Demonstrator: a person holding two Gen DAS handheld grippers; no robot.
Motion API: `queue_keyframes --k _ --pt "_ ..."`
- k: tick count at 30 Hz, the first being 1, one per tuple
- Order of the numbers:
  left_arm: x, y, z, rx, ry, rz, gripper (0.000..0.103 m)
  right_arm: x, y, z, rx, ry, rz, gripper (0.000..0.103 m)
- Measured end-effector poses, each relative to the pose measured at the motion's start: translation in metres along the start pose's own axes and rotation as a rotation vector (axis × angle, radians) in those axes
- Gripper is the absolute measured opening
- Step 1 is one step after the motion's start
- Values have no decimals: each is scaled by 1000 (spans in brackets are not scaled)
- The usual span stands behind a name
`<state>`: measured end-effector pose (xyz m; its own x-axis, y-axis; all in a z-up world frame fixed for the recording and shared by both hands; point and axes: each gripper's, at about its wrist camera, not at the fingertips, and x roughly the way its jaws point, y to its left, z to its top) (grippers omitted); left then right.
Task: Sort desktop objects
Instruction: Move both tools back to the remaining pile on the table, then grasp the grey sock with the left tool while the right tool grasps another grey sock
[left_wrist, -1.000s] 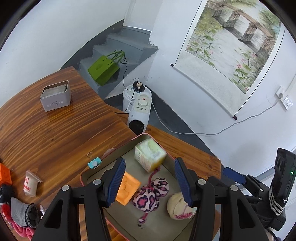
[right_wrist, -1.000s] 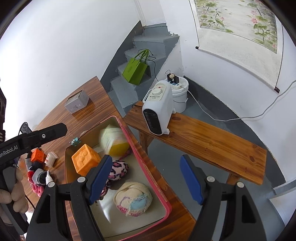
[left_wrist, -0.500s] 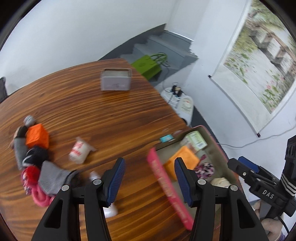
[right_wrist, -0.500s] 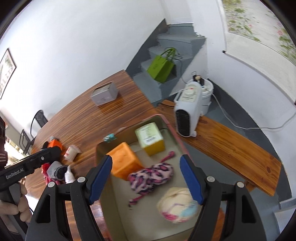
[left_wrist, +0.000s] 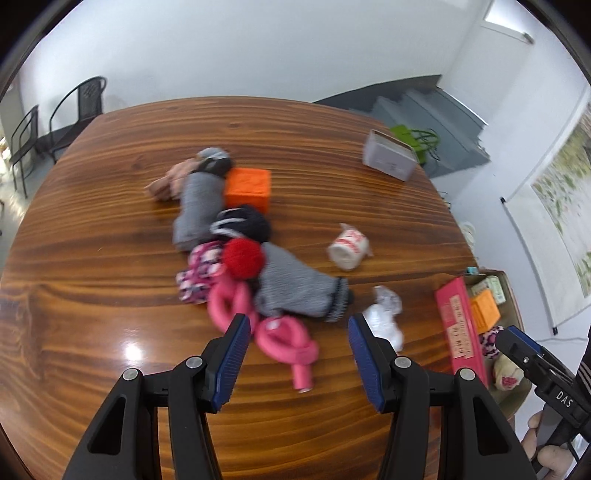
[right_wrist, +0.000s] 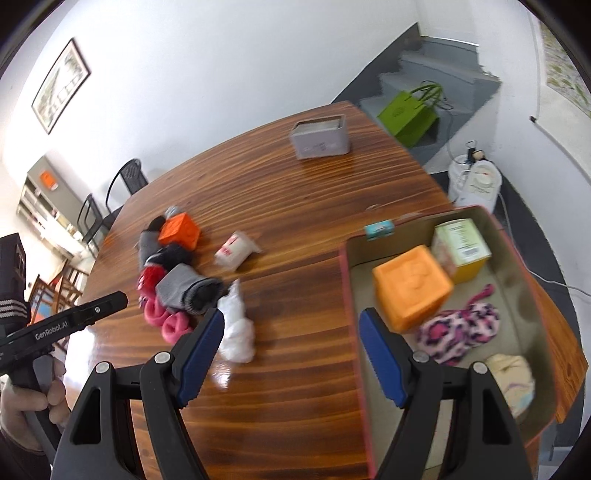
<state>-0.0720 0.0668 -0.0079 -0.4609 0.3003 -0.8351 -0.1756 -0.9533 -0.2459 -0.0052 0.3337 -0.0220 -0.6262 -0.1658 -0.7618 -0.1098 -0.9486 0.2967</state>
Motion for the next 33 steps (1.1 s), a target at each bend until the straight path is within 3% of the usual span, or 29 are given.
queue_keyframes --k 10,18,29,33 --pt "-19 82 -11 -86 1 38 57 35 73 -3 -81 45 32 79" --pt "-17 125 -8 -109 27 35 57 93 133 -1 -224 100 9 79" --pt "-1 160 14 -103 45 11 57 176 169 13 -349 173 -51 79" --pt "10 159 32 -79 41 -11 57 198 166 11 -359 213 -88 79"
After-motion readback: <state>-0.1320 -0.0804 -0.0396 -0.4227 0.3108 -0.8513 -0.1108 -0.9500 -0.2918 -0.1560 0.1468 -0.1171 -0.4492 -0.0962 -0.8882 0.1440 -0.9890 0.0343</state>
